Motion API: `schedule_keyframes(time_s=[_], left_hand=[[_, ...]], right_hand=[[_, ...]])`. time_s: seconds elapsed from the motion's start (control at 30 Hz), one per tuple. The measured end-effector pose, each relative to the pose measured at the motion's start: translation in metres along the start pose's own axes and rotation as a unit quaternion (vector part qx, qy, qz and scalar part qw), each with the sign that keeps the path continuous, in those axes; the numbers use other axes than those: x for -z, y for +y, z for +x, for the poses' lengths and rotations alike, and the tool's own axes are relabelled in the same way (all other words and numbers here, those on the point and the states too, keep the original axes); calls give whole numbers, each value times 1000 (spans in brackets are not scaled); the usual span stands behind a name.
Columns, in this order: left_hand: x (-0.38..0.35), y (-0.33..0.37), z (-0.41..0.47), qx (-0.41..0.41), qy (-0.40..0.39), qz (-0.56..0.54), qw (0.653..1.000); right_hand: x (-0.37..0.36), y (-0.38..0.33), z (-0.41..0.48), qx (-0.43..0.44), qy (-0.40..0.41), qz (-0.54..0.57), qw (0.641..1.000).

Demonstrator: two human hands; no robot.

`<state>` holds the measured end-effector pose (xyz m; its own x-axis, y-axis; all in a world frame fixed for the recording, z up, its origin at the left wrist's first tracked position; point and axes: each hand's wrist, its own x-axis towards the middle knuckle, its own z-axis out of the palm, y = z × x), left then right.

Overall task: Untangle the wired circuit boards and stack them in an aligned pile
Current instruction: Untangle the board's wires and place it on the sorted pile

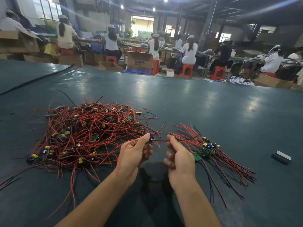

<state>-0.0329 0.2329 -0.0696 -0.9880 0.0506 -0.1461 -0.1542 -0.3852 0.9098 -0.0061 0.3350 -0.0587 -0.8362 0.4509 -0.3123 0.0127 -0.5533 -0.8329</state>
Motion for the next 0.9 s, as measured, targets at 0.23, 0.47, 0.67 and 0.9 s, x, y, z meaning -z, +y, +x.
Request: schedule_keyframes(time_s=[0.23, 0.47, 0.67, 0.9], left_hand=[[7, 9, 6, 0, 1, -19, 1000], [10, 11, 7, 4, 8, -25, 1000], [13, 12, 7, 16, 7, -12, 1000], [9, 12, 5, 19, -12, -9, 1000]], right_hand=[[14, -16, 14, 2, 14, 53, 999], [19, -16, 17, 74, 33, -22, 996], [16, -12, 15, 160, 25, -8, 987], [16, -17, 10, 105, 31, 79, 991]])
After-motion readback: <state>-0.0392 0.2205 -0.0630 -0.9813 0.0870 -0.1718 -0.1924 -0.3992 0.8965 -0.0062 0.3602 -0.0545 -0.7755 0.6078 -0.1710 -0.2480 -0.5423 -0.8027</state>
